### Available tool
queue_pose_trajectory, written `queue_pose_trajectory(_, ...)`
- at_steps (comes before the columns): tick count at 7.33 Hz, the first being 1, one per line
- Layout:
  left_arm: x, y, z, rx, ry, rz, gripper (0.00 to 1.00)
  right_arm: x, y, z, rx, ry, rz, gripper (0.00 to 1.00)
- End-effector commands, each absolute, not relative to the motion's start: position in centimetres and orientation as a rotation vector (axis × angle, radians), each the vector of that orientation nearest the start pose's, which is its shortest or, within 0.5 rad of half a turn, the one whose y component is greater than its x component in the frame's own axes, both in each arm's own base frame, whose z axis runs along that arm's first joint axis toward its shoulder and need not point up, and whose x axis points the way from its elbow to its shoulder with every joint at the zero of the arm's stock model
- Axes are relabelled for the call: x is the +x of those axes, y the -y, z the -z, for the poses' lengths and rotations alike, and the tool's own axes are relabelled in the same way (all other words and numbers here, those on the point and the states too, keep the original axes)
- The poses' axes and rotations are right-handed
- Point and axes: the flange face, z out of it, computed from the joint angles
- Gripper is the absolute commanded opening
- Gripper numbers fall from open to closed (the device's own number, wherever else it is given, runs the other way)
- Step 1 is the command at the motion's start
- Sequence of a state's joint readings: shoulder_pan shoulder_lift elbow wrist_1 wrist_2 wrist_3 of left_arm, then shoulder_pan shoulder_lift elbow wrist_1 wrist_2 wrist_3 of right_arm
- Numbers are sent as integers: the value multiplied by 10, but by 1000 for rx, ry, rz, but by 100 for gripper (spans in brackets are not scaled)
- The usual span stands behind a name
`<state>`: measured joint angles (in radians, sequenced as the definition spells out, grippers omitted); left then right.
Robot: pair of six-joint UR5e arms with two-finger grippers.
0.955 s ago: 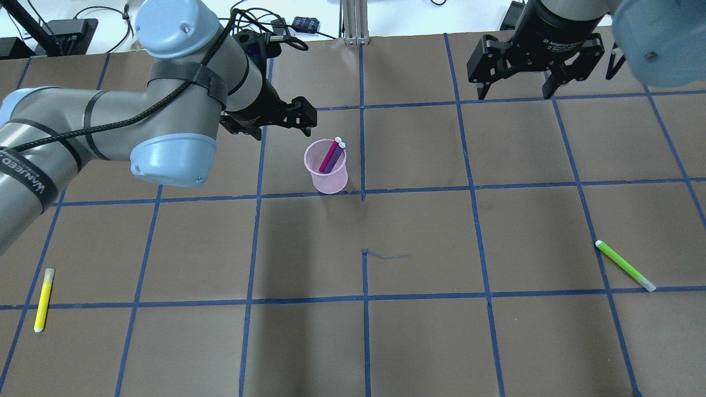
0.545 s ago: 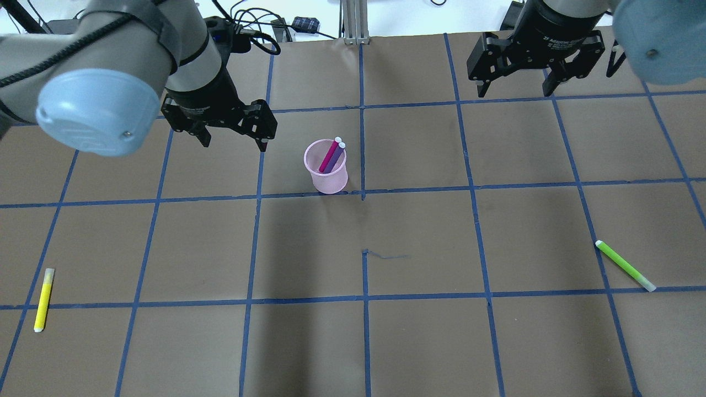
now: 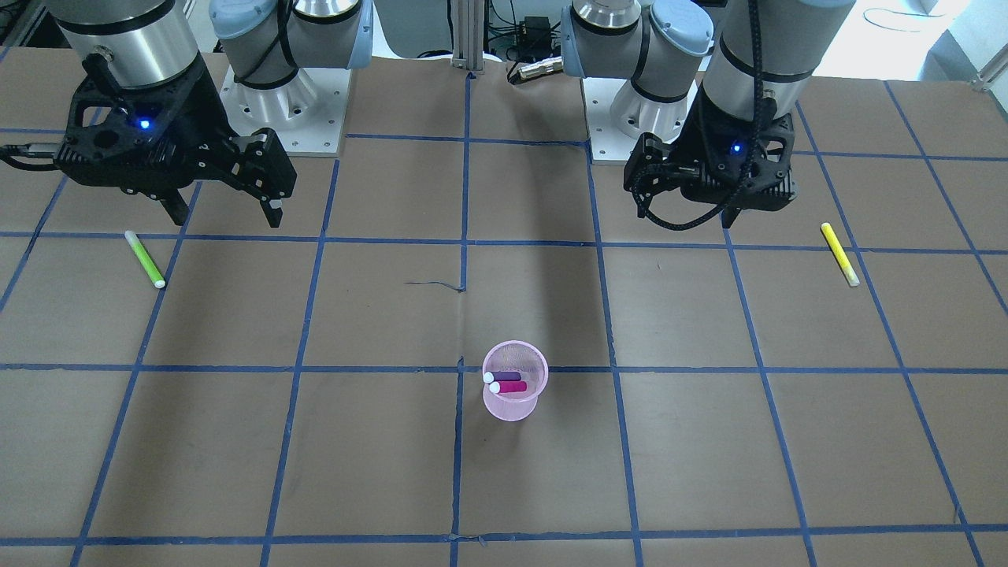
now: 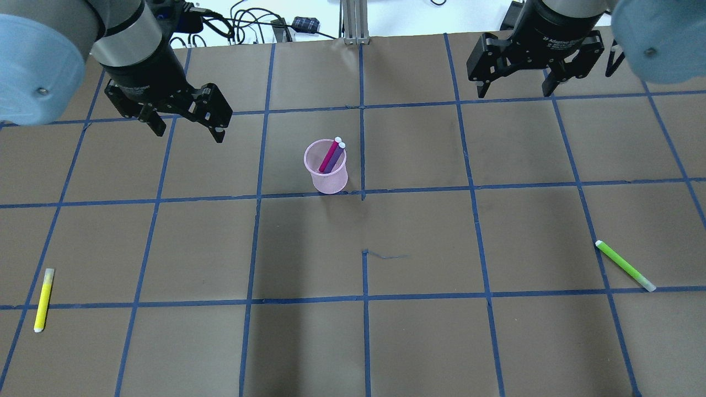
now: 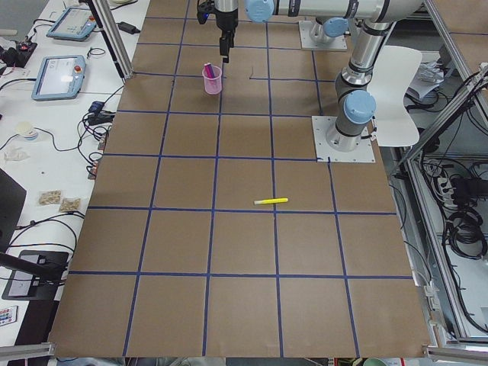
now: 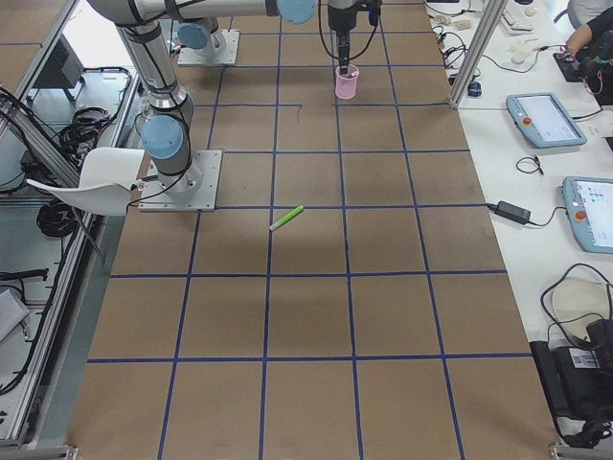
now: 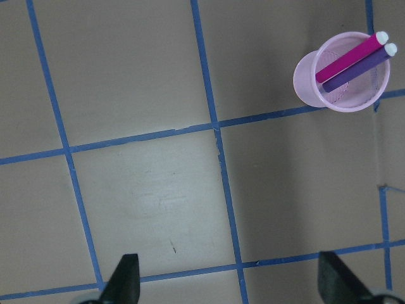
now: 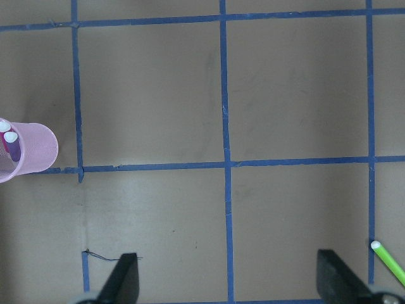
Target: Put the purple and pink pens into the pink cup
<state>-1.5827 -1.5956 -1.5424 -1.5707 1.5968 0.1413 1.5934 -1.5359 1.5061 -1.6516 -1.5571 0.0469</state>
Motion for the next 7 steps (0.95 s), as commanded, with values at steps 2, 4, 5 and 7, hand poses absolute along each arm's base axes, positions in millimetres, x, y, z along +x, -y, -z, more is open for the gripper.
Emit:
queue_pose_trajectory(2, -134, 515, -492, 211, -3123, 93, 100, 146, 512, -507, 33, -3122, 155, 100)
queue_pose_trajectory(4, -135, 512, -498, 206, -3125, 117, 100, 146, 511, -507, 49, -3119, 159, 100)
queue_pose_trajectory(5, -134, 511, -500, 204, -3125, 122, 100, 146, 510, -507, 49, -3120, 155, 100)
queue_pose_trajectory(7, -134, 508, -502, 206, -3121, 124, 100, 149, 508, -508, 42, -3120, 152, 100)
